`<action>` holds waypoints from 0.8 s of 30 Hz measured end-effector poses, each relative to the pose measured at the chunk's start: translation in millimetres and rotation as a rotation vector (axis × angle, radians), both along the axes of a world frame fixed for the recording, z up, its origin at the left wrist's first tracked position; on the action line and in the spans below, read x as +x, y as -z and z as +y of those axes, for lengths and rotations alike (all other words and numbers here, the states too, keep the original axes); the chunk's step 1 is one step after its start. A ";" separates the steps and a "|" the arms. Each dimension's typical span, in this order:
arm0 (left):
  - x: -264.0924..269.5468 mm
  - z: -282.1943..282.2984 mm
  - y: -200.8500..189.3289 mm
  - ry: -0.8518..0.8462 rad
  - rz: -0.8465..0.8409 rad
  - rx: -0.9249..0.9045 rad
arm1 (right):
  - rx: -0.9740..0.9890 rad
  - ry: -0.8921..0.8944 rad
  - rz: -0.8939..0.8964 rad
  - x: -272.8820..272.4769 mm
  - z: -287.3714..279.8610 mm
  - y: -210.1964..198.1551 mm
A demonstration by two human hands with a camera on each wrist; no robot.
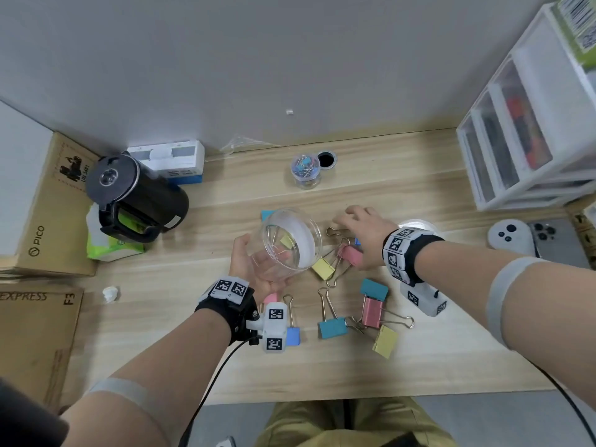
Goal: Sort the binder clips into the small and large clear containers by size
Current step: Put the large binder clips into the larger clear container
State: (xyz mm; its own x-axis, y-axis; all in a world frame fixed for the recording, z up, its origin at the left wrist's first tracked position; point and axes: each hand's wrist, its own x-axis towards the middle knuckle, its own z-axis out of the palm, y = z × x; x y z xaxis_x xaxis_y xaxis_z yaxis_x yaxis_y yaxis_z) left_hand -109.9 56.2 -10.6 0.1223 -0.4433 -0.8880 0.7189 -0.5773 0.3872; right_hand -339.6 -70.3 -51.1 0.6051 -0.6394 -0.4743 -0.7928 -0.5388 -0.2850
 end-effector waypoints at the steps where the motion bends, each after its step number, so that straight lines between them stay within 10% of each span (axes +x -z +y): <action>1: 1.3 1.4 -0.5 -0.005 0.007 0.003 | -0.001 -0.054 0.026 5.1 2.6 3.2; 24: 14.9 -0.3 8.3 0.005 -0.015 0.036 | -0.056 -0.230 0.100 19.3 12.3 14.8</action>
State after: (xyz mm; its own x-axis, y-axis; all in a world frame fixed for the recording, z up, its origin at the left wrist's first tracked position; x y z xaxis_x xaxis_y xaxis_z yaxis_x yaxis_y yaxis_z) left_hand -95.0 55.9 -18.9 0.1332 -0.4118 -0.9015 0.7101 -0.5949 0.3766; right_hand -320.2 -58.0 -66.0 0.6896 -0.5171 -0.5070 -0.6701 -0.7211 -0.1761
